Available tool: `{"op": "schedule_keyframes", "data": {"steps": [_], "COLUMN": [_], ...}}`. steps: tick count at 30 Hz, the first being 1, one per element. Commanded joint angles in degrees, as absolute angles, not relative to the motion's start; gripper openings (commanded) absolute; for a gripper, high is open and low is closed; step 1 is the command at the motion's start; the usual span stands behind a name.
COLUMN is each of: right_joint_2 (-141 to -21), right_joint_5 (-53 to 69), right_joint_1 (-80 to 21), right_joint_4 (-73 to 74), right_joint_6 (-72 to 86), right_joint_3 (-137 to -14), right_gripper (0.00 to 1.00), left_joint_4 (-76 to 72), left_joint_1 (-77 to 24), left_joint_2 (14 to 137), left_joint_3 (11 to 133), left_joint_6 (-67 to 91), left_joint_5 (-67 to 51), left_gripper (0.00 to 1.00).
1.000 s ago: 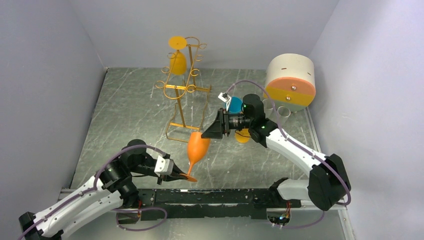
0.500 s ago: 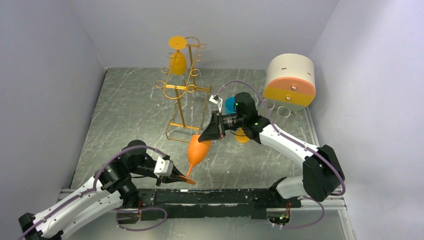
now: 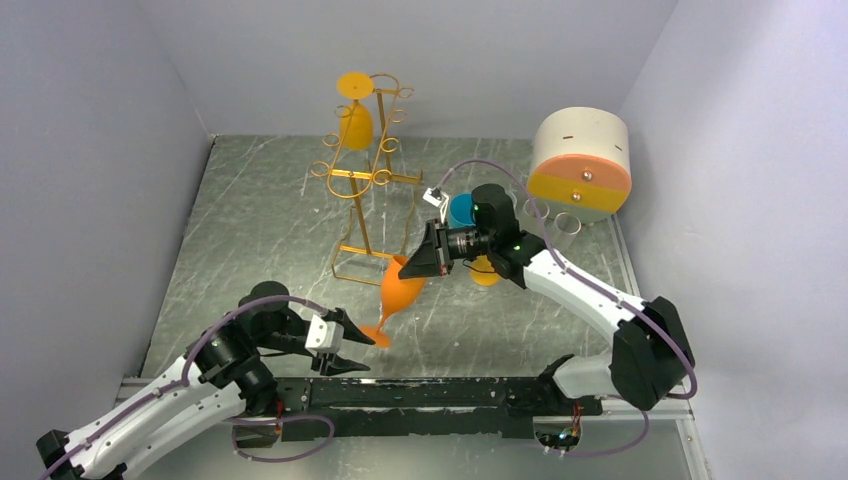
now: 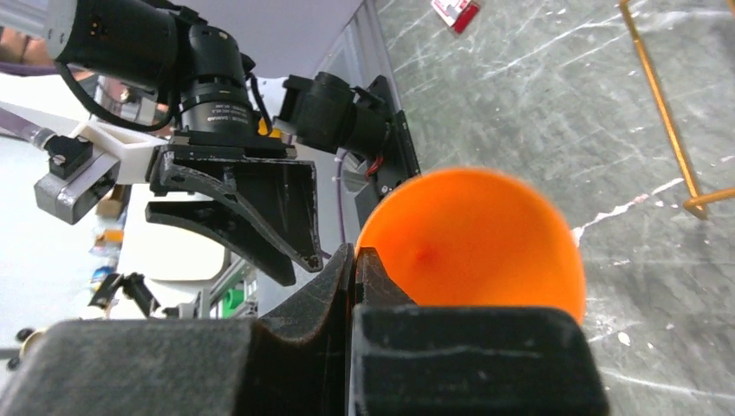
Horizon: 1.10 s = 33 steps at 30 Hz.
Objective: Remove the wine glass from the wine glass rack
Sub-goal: Place the wine glass at the center of the board.
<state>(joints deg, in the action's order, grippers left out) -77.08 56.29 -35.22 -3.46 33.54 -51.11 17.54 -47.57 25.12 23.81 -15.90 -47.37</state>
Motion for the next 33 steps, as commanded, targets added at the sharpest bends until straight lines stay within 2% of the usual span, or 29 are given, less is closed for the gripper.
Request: {"op": "schedule_keyframes", "data": {"steps": [1,6,7,8,13,15,23,33], "right_joint_2": [-72.1,-66.0,-64.0,-62.5,-57.0,-56.4,-52.7,-48.7], "right_joint_5": [49.8,40.1,37.9,35.7,16.4,9.4,-17.3,-35.3], "right_joint_1": [-35.1,-35.6,-36.0,-36.7,-44.0,-45.9,-49.3,-49.2], "right_joint_4": [0.7,7.3,8.3,9.5,18.2,22.0,31.8,38.3], "right_joint_6": [30.5,26.7,25.7,24.7,19.4,19.6,26.6,32.6], "right_joint_3": [-51.3,-49.4,-49.0,-48.7,-49.4,-50.4,-48.7,-48.1], "right_gripper": [0.00,0.00,0.00,0.00,0.00,0.00,0.00,0.00], "left_joint_4": [16.1,15.0,14.5,14.0,12.5,12.6,13.1,13.3], "left_joint_1": [-47.2,-47.0,-46.8,-46.7,-45.8,-45.6,-45.1,-44.4], "left_joint_2": [24.0,22.1,21.5,20.9,19.2,19.4,20.2,21.5], "left_joint_3": [25.5,25.5,25.4,25.2,24.7,25.0,25.2,25.3], "left_joint_6": [-17.1,-14.3,-13.1,-11.9,-7.7,-7.6,-9.1,-10.2], "left_joint_5": [-46.4,-37.2,-34.0,-30.9,-16.3,-15.0,-16.4,-19.2], "left_gripper": [0.55,0.80,0.93,0.99,0.99,0.99,0.99,0.99]}}
